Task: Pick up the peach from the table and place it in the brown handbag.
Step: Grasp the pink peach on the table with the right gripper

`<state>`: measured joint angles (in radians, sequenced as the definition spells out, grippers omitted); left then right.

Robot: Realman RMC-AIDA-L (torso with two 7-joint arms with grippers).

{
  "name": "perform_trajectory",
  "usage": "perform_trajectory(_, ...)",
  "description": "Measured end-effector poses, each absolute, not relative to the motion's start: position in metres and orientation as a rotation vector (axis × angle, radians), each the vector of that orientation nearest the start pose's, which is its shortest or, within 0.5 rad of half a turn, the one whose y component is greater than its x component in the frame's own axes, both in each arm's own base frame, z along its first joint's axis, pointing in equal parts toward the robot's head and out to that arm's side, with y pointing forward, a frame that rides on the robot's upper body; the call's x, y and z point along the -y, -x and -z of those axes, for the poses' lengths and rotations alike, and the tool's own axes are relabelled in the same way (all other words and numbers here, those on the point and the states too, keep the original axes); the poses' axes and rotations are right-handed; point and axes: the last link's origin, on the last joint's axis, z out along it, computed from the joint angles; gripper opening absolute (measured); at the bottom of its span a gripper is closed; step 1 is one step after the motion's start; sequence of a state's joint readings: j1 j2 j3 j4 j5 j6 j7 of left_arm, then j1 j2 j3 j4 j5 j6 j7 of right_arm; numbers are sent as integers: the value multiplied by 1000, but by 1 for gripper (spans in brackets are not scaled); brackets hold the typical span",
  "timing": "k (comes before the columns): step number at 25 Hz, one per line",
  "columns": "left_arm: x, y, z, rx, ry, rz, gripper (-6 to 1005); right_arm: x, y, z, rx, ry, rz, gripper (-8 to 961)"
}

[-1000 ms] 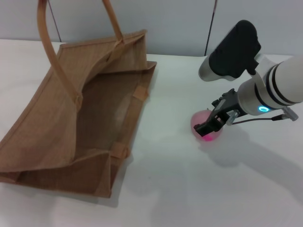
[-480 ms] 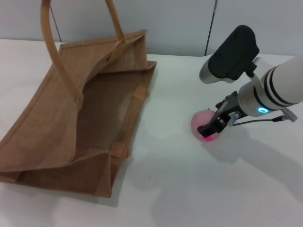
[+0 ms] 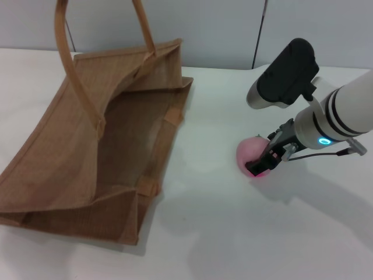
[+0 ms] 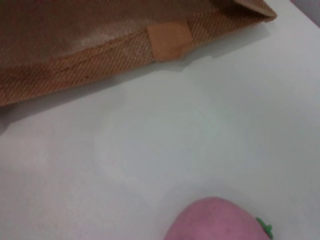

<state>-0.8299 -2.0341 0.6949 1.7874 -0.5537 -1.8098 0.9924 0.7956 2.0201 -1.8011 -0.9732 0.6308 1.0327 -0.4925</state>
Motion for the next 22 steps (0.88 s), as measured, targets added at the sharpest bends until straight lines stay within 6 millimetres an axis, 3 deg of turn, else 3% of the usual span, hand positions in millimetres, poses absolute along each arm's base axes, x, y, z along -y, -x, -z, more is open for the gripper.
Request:
perform_trajectory(18, -379, 98, -186, 335, 2336, -60, 107, -390, -157, 82, -610, 2624, 491, 882)
perform_trajectory(20, -379, 99, -186, 335, 2335, -60, 107, -392, -158, 80, -632, 2616, 478, 773)
perform_trajectory(22, -379, 98, -186, 334, 2334, -59, 108, -396, -157, 75, -664, 2601, 451, 752)
